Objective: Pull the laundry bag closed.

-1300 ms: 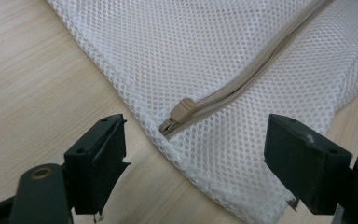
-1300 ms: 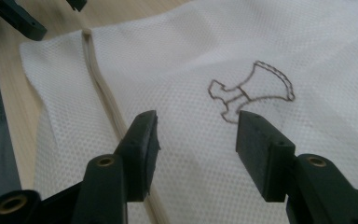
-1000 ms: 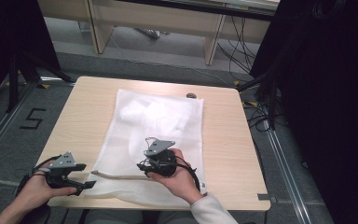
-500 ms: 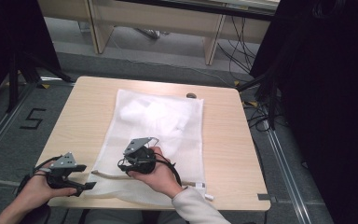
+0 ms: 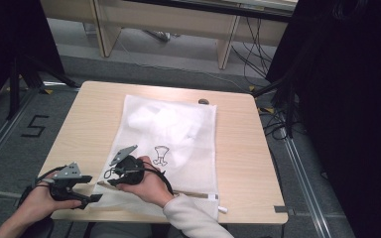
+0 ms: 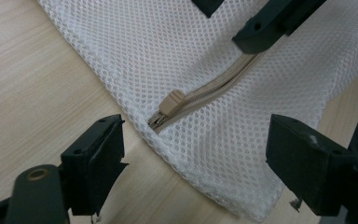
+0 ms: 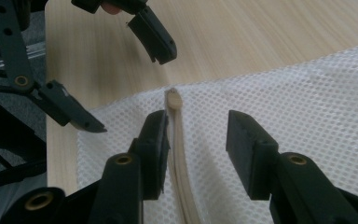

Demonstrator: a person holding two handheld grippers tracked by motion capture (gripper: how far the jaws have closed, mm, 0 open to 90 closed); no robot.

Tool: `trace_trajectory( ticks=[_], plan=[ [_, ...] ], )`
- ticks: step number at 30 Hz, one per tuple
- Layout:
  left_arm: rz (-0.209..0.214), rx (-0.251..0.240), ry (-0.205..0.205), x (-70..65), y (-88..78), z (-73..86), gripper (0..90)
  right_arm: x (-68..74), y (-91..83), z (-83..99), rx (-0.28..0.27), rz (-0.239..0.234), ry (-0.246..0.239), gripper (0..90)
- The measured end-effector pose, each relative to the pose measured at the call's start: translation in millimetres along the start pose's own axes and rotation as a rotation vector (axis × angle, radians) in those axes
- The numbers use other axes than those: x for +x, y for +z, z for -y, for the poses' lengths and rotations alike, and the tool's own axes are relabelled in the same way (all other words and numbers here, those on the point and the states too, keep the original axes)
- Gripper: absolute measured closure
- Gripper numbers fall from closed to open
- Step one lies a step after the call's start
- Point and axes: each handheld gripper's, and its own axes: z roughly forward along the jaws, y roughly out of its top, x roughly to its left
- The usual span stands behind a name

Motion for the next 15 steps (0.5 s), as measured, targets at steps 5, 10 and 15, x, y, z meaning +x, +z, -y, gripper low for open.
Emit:
trace_trajectory(
  ticks=[5, 10, 15],
  plan=[
    [0.007, 0.005, -0.018, -0.7, 0.4, 0.1, 18.9, 0.5, 12.1, -3.9, 0.023, -0.017, 0.005, 62.8],
    [0.004, 0.003, 0.000, 0.1, 0.0, 0.0, 18.9, 1.7, 21.3, -7.4, 0.042, -0.032, 0.003, 63.8],
    [0.004, 0.004, -0.002, 0.1, 0.0, 0.1, 18.9, 3.1, 27.3, -9.2, 0.052, -0.034, 0.019, 63.8]
  ],
)
